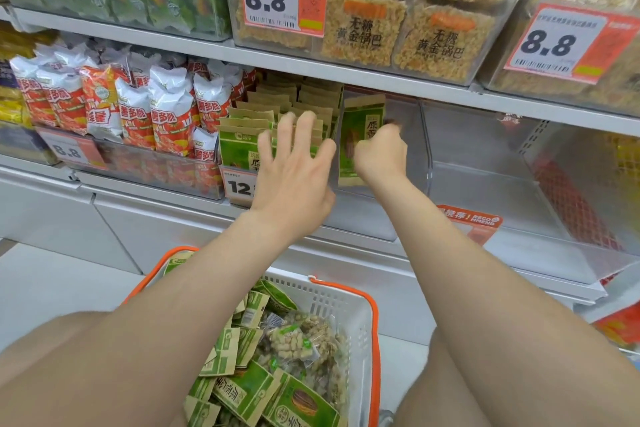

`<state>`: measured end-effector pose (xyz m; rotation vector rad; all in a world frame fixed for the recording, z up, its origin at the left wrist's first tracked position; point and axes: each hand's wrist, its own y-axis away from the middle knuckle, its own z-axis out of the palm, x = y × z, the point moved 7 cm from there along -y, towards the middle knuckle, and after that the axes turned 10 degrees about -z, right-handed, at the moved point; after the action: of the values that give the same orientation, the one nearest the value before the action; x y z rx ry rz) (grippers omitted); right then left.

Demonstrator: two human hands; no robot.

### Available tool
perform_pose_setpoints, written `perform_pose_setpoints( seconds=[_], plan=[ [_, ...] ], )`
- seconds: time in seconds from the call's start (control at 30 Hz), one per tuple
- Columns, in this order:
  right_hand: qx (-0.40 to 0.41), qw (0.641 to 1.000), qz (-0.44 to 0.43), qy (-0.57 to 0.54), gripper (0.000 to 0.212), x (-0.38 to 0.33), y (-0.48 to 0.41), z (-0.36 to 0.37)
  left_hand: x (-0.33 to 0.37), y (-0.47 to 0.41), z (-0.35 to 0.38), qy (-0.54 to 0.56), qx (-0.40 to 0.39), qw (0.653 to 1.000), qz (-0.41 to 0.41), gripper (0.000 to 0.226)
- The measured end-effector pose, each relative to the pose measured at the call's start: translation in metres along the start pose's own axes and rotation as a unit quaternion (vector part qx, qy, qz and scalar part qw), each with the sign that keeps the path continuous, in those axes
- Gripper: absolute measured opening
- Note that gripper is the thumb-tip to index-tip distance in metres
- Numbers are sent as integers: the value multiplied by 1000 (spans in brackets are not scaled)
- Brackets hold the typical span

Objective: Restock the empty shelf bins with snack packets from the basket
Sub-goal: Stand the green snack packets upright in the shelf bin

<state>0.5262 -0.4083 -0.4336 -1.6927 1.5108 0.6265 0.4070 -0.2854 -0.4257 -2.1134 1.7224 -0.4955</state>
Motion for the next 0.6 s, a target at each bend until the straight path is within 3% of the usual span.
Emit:
perform_pose_setpoints(
  seconds=[0.2,0.47,0.6],
  plan=[
    [24,997,67,-9,49,29,-53,22,-11,-15,19,12,30,999,-10,55],
    [49,996,70,-2,43,46,-92,46,-7,-15,34,-25,28,999,-11,38],
    [76,996,49,-24,65,40,-98,49,-7,-15,35,-23,40,999,-10,32]
  ],
)
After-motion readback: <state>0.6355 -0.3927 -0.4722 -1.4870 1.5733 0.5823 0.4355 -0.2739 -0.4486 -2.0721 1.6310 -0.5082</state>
